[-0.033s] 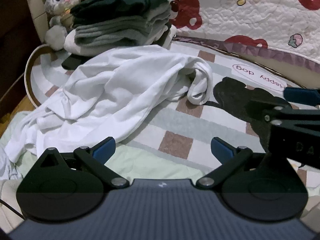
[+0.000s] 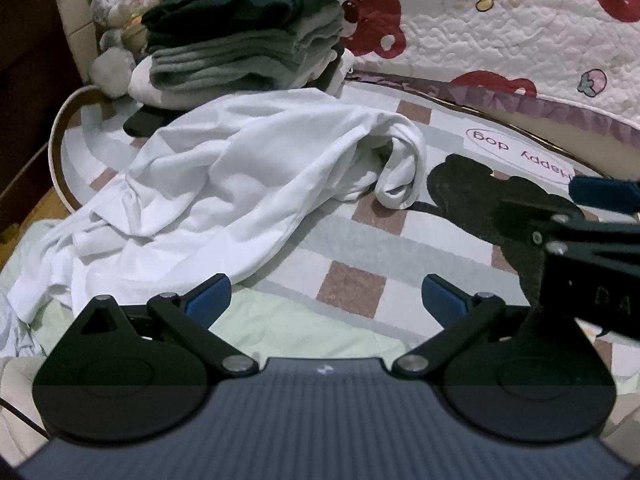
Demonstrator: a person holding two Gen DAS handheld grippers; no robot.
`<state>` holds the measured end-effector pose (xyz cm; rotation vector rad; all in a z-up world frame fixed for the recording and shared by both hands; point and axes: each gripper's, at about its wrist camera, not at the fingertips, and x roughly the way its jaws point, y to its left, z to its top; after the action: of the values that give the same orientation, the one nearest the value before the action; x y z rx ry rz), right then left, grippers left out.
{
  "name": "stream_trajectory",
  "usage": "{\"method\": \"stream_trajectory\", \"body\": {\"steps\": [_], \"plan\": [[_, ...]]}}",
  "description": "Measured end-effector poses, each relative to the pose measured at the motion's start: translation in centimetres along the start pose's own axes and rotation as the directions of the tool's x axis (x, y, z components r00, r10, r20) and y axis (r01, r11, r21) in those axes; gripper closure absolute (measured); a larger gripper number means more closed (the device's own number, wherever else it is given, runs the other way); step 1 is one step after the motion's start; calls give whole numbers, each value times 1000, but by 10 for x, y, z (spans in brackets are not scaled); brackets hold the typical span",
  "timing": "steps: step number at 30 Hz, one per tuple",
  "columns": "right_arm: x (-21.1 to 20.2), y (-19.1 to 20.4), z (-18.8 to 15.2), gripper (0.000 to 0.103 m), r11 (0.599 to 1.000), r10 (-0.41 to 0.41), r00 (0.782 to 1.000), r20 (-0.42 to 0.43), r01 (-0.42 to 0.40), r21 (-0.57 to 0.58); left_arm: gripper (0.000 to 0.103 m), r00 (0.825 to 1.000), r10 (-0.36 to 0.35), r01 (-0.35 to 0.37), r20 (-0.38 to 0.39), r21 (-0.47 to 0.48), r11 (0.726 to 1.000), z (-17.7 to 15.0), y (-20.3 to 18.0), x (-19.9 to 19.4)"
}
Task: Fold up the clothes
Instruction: 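Move both grippers toward the crumpled white T-shirt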
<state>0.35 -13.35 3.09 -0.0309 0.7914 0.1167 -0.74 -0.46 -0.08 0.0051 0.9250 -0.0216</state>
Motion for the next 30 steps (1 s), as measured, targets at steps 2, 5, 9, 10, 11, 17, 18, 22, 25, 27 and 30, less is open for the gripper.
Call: {"method": "stream_trajectory", "body": {"steps": [2,5,9,10,11,17,18,22,25,27,30], "plan": [[-1,2,1,32,1000,2,1000,21,-1,-21,0,1000,-4,4,9,14,1000,-10,-7,-6],[-3,5,1,31,999,6,999,51,-3,-53,0,1000,-19,19,-14,3,1000,-29,-16,-9],[-6,9,2,30,996,12,996,88,-4,-91,0,999,-37,37,18,-9,999,-40,-17,-14],[-7,11,2,30,996,12,996,88,-4,-91,0,999,-36,36,16,-10,999,-39,-17,-14],[-5,15,0,30,996,9,996,87,-1,-88,0,999,-35,35,13,-11,999,-38,-17,-14],[-3,12,-3,29,998,39,995,89,-34,-58,0,999,-32,32,15,-24,999,-39,-14,-15],[-3,12,-3,29,998,37,995,89,-32,-59,0,999,-32,33,15,-26,999,-39,-13,-15],[-4,12,-2,29,998,34,996,86,-29,-60,0,999,-36,36,13,-27,999,-40,-13,-15],[-4,10,-1,29,998,33,996,87,-28,-56,0,999,-37,38,12,-23,999,-41,-14,-16],[-5,10,0,29,998,33,995,90,-29,-54,0,999,-37,38,11,-20,999,-41,-15,-16],[-5,10,0,29,998,34,995,91,-30,-51,0,999,-36,36,9,-23,999,-41,-15,-17]]}}
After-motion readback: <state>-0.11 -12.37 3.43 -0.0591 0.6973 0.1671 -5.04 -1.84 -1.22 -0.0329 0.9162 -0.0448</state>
